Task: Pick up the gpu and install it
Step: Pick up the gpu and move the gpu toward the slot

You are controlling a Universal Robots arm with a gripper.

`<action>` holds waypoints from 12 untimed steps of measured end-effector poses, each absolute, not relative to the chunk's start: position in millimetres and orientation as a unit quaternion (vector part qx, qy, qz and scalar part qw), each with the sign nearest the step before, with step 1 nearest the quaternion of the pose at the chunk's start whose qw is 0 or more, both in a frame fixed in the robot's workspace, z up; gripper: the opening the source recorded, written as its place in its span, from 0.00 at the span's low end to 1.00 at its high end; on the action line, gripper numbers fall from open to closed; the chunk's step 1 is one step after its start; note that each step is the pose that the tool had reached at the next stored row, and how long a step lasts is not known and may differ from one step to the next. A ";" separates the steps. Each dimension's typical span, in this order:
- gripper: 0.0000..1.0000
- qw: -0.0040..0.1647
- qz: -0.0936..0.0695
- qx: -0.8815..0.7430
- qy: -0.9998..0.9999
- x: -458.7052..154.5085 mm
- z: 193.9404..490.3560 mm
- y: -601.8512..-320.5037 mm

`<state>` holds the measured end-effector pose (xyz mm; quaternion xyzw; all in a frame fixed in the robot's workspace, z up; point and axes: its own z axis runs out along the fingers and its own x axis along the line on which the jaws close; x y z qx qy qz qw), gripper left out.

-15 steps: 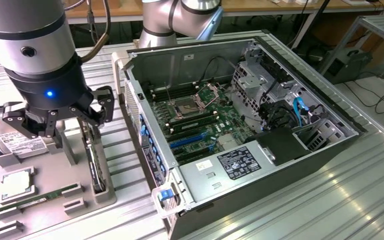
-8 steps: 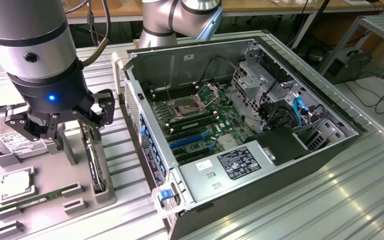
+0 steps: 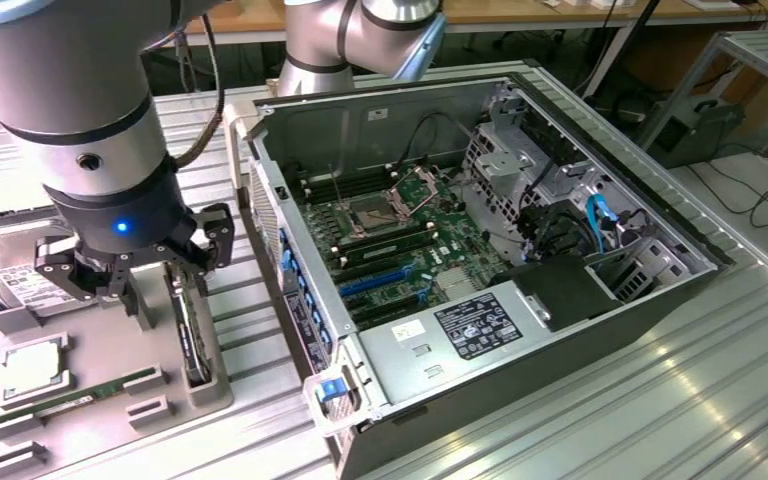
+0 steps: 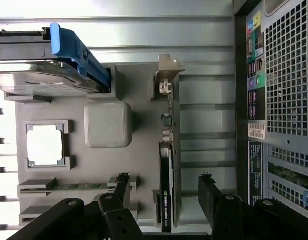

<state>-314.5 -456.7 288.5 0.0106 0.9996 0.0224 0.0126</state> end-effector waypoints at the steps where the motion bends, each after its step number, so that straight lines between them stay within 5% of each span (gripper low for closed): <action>1: 0.66 0.013 0.022 0.010 1.000 -314.3 278.8 -456.7; 10: 0.66 0.012 0.022 0.011 1.000 -311.1 228.2 -458.8; 11: 0.65 0.012 0.022 0.010 1.000 -310.8 228.2 -458.9; 12: 0.52 0.012 0.022 0.010 1.000 -310.7 228.2 -458.9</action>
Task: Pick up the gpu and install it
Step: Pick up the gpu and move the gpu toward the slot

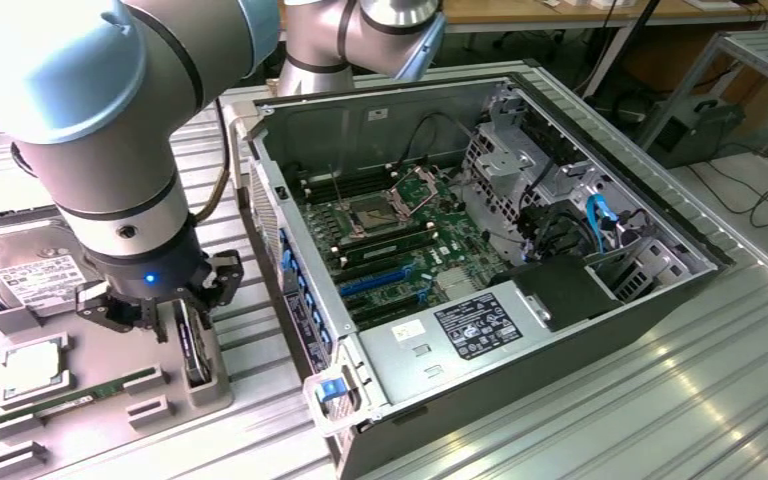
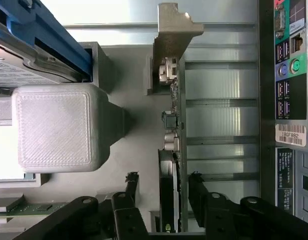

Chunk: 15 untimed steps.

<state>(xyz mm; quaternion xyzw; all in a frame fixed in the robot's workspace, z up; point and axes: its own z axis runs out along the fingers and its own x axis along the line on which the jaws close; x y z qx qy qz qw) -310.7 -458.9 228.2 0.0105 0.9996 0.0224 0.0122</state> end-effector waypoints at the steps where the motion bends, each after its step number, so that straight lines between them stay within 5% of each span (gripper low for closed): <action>1: 0.46 0.012 0.022 0.011 1.000 -310.5 228.1 -458.9; 2: 0.46 0.012 0.022 0.010 1.000 -310.2 228.1 -458.9; 3: 0.33 0.012 0.022 0.011 1.000 -309.9 228.0 -458.9; 13: 0.33 0.012 0.022 0.010 1.000 -307.3 227.6 -458.8; 15: 0.27 0.012 0.022 0.010 1.000 -306.7 227.5 -458.8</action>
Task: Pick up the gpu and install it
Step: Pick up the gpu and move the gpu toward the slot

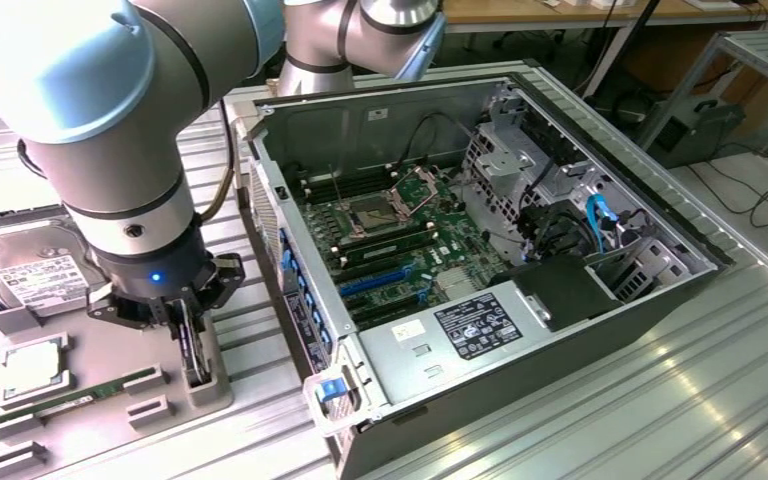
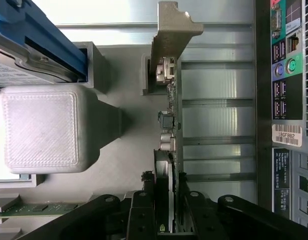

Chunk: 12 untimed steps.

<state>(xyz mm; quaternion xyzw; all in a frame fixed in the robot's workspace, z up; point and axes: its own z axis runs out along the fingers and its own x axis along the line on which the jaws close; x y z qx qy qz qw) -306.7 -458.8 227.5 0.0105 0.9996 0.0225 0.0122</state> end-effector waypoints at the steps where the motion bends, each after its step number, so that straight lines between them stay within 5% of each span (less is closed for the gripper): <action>1: 0.27 0.012 0.022 0.010 1.000 -306.3 227.5 -458.9; 12: 0.27 0.012 0.022 0.010 1.000 -305.4 227.5 -458.9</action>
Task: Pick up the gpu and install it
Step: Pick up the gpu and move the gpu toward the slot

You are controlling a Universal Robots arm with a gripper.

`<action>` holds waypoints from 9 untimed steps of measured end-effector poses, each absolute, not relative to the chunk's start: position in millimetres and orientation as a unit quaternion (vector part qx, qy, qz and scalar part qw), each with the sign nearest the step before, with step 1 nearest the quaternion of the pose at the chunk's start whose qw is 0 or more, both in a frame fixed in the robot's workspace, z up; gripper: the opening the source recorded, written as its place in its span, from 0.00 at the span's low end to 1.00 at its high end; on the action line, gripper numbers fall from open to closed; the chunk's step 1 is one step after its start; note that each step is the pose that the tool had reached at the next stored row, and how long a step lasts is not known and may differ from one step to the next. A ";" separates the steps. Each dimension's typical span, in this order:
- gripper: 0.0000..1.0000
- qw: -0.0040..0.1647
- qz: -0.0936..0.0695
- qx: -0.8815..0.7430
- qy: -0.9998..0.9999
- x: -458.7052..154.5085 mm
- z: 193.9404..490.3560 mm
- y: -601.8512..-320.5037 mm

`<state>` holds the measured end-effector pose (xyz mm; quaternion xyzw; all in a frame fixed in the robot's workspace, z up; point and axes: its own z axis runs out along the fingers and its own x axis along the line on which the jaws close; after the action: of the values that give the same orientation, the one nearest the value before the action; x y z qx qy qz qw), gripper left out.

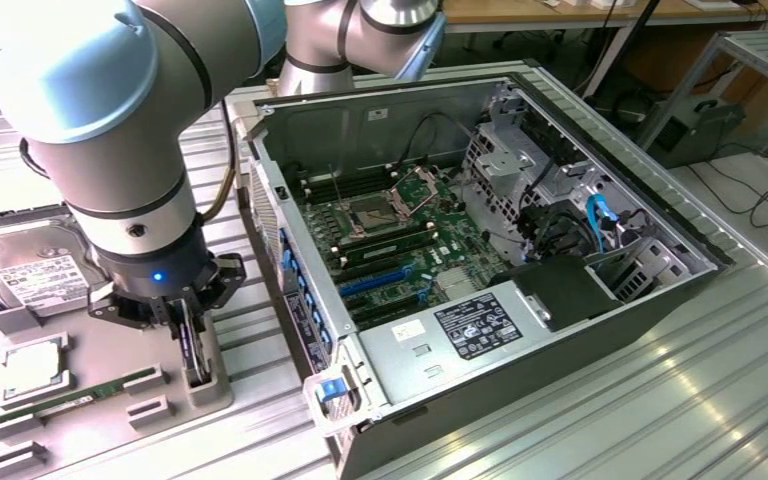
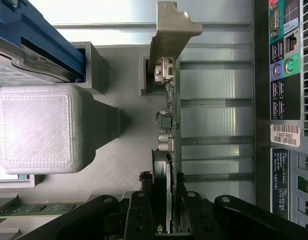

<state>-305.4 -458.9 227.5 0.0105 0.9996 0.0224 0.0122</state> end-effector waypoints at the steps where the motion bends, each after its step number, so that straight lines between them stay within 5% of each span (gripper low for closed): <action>1: 0.27 0.012 0.022 0.010 1.000 -305.4 227.5 -458.9; 9: 0.27 0.012 0.022 0.010 1.000 -305.4 231.9 -458.9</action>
<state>-305.4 -458.9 231.9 0.0105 0.9996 0.0224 0.0122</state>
